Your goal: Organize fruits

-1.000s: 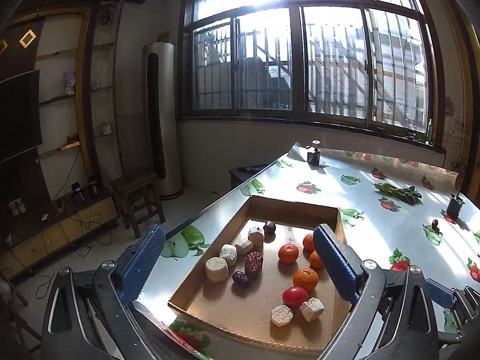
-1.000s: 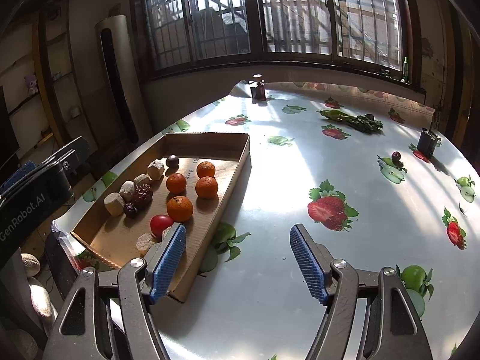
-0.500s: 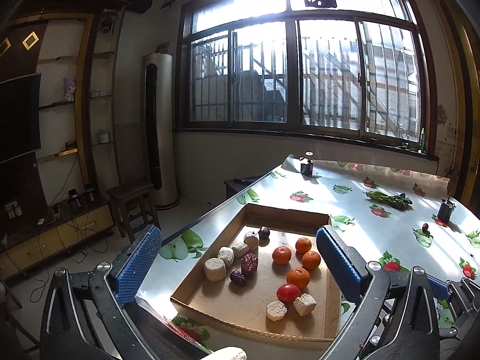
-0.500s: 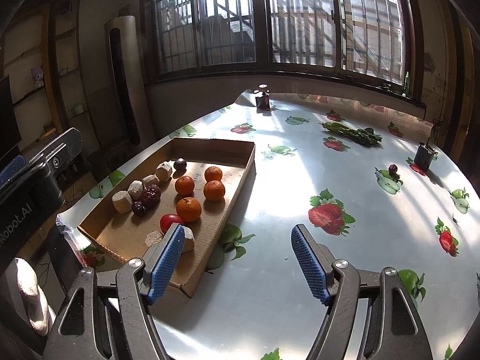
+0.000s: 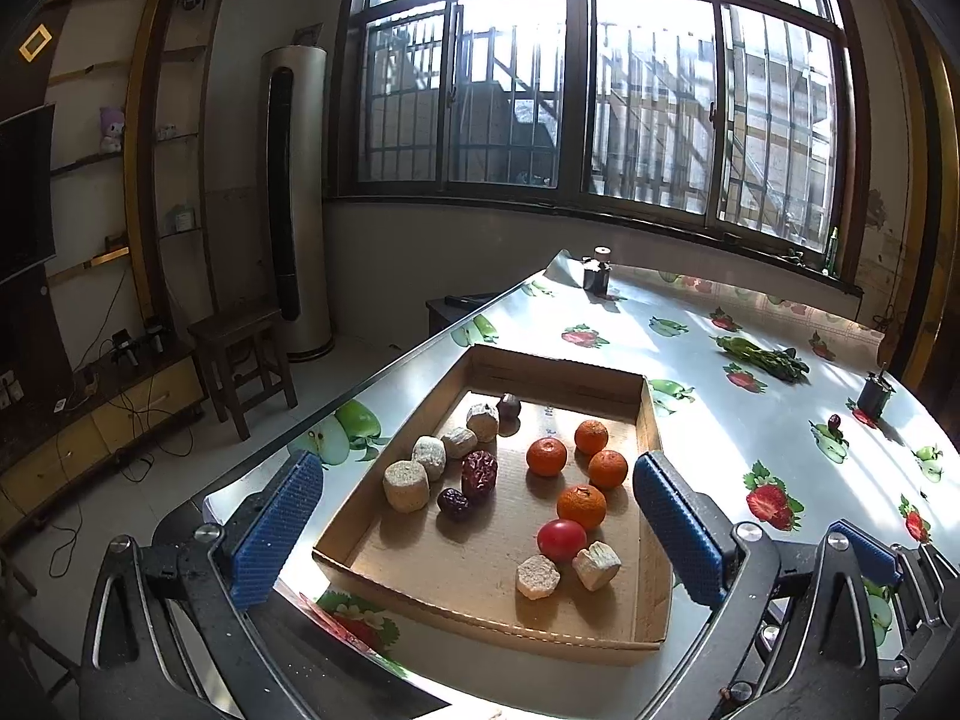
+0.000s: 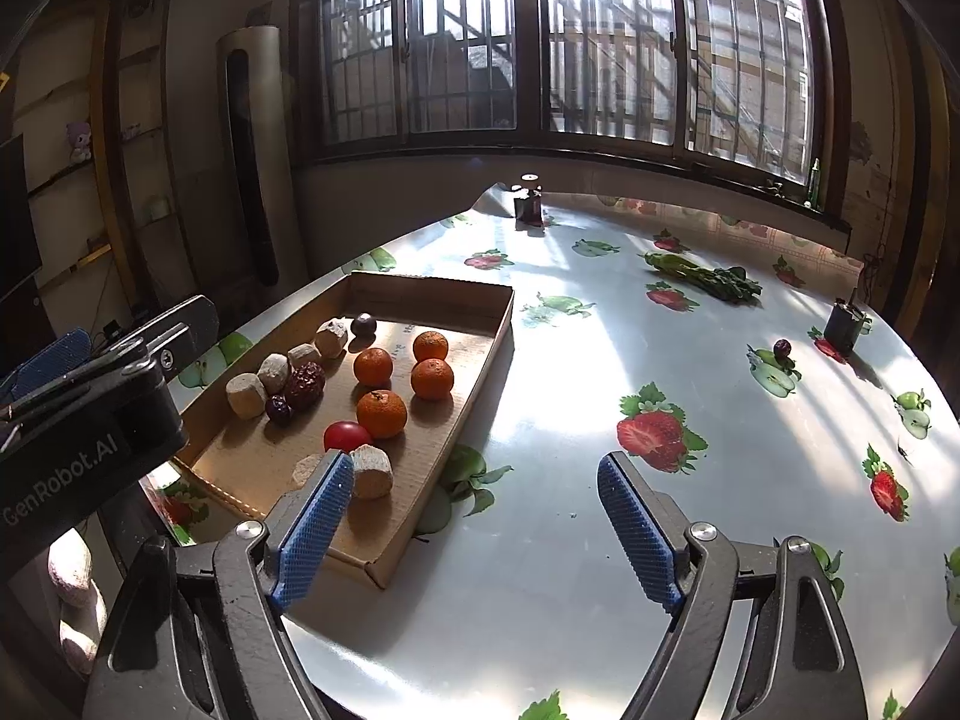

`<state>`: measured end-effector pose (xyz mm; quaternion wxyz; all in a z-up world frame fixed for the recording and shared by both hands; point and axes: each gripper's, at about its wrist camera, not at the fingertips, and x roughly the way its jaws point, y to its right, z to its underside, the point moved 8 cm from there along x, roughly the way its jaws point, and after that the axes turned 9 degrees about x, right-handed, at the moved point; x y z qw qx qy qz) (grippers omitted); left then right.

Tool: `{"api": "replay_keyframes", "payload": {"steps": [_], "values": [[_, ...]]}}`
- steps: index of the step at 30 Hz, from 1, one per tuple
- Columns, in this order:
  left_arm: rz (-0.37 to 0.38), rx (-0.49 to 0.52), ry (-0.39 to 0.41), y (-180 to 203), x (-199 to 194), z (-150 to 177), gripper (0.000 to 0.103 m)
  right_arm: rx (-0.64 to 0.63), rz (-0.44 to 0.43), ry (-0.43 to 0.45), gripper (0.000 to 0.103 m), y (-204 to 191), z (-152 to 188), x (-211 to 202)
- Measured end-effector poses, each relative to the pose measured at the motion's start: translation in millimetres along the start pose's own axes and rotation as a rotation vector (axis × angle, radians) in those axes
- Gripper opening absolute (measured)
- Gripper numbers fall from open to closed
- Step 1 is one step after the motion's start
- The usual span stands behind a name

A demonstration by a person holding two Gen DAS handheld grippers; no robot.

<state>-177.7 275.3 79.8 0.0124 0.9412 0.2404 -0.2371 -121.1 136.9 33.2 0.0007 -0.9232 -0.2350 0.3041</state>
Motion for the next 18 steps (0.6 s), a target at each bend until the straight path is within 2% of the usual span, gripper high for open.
{"api": "replay_keyframes", "payload": {"steps": [5, 9, 11, 15, 18], "values": [[0.009, 0.013, 0.002, 2.2, 3.4, -15.8, 0.103, -0.023, -0.011, -0.001, 0.088, -3.9, -6.3, -0.9], [0.032, 0.047, 0.060, 17.0, -5.8, -46.4, 0.103, -0.020, -0.007, 0.028, 0.088, 2.4, -28.3, -9.5], [0.069, 0.054, 0.084, 28.8, -11.4, -58.0, 0.103, -0.006, -0.007, 0.048, 0.090, 8.8, -39.9, -16.2], [0.132, 0.046, 0.049, 49.7, -9.3, -63.6, 0.103, 0.027, -0.006, 0.073, 0.093, 23.9, -55.7, -23.7], [0.137, 0.062, 0.005, 63.9, -2.5, -56.9, 0.103, 0.017, 0.020, 0.071, 0.094, 32.9, -57.5, -22.0]]}}
